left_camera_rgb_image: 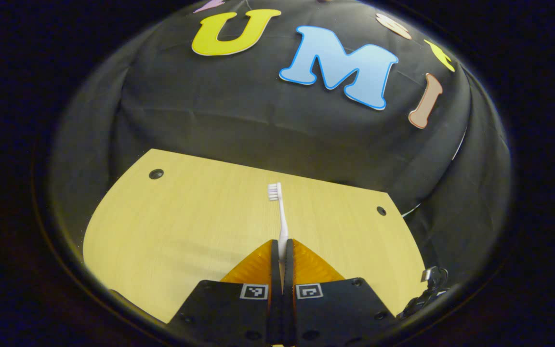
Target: Put the toothbrush and toothpaste on the desktop into the cup, then pick up the cup and place it on the coaster on the desktop.
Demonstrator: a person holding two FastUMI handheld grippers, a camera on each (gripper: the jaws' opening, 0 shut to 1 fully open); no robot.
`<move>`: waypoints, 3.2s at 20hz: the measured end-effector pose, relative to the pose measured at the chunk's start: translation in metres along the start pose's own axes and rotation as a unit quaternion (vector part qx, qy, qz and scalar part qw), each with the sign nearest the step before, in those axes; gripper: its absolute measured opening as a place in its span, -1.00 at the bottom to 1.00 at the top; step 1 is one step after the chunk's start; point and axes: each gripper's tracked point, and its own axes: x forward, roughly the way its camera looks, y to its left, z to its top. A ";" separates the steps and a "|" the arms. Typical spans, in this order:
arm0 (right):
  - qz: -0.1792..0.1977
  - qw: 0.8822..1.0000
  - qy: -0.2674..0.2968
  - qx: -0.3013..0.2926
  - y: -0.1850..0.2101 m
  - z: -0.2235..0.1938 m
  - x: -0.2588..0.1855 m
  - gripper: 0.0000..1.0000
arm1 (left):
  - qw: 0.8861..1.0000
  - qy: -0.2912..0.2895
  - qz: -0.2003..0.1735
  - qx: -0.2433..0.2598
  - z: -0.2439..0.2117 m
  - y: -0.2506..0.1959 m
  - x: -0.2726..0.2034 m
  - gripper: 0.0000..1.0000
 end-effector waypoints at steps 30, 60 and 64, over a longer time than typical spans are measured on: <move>0.015 0.999 -0.044 0.022 -0.003 0.036 -0.039 -0.81 | 0.993 -0.019 0.036 0.108 -0.064 0.023 0.037 -0.20; 0.125 0.967 -0.220 -0.041 0.196 0.196 0.005 -0.82 | 0.979 -0.004 0.197 0.053 -0.093 0.245 -0.155 -0.07; 0.112 0.958 -0.251 -0.079 0.201 0.199 0.016 -0.82 | 0.976 0.009 0.213 0.049 -0.101 0.252 -0.168 -0.07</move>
